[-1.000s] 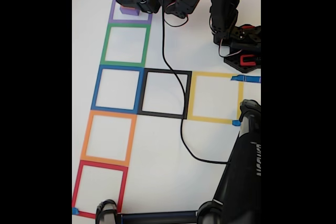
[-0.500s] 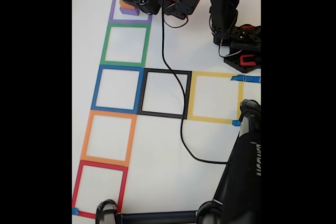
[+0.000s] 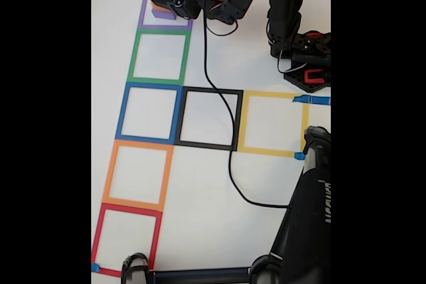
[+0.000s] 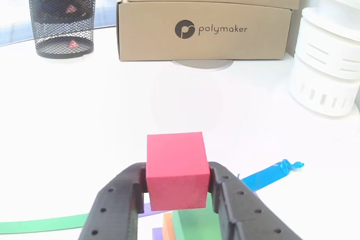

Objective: Tower of hanoi

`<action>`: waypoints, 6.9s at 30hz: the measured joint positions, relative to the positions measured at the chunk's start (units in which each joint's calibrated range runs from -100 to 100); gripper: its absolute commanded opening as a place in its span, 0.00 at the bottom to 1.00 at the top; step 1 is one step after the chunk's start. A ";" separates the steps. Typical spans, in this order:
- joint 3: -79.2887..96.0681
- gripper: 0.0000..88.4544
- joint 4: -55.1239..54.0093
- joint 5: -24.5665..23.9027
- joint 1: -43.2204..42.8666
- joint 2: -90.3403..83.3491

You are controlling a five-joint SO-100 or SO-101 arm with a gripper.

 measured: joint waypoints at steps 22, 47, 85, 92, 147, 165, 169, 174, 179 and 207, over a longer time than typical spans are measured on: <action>-51.53 0.01 102.70 0.36 -9.36 -36.81; -44.36 0.01 120.60 0.00 -18.49 -54.96; 13.19 0.01 -3.55 0.00 -24.93 4.98; 7.97 0.01 -8.63 0.00 -24.93 14.52; 14.61 0.00 -9.03 0.00 -22.12 2.03; -2.30 0.00 71.83 0.00 -14.75 -52.01; -18.33 0.00 92.30 0.36 -12.29 -52.68; -44.98 0.00 118.50 0.00 -7.72 -49.81; -71.80 0.00 139.70 0.00 -1.64 -42.80; -30.28 0.35 103.02 0.36 13.34 -47.45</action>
